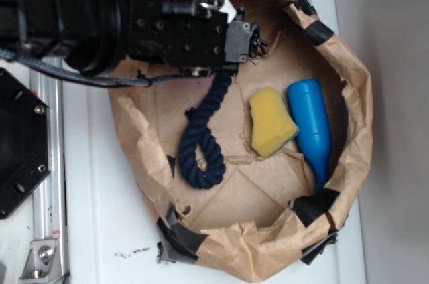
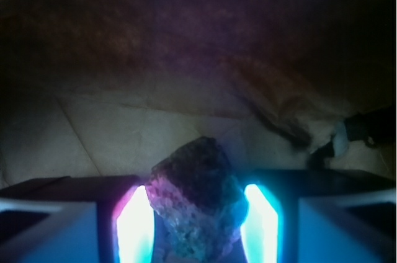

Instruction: Grab the rock.

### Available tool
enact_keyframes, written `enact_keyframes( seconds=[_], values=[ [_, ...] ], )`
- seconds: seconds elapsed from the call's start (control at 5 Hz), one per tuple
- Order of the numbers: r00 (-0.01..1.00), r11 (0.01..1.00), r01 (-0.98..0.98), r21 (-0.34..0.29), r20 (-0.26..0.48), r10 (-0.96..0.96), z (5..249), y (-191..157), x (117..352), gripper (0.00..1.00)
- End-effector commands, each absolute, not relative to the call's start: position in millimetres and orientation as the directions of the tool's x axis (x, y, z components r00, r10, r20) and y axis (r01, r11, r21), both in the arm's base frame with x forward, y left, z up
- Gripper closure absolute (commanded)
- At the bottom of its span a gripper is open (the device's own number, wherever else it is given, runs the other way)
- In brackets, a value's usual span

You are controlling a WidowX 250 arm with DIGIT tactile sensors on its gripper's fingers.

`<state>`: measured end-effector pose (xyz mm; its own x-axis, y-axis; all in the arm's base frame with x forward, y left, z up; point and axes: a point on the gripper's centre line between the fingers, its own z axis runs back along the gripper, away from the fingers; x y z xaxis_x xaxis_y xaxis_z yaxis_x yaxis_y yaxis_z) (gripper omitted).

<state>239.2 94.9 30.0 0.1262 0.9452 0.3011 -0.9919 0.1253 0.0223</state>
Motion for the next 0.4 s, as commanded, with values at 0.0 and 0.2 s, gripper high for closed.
enact_keyframes(
  seconds=[0.0, 0.2],
  values=[
    [0.397, 0.420, -0.890, -0.177, 0.150, 0.905, 83, 59, 255, 1.00],
    [0.608, 0.596, -0.743, -0.303, 0.067, 0.791, 128, 26, 265, 1.00]
  ],
)
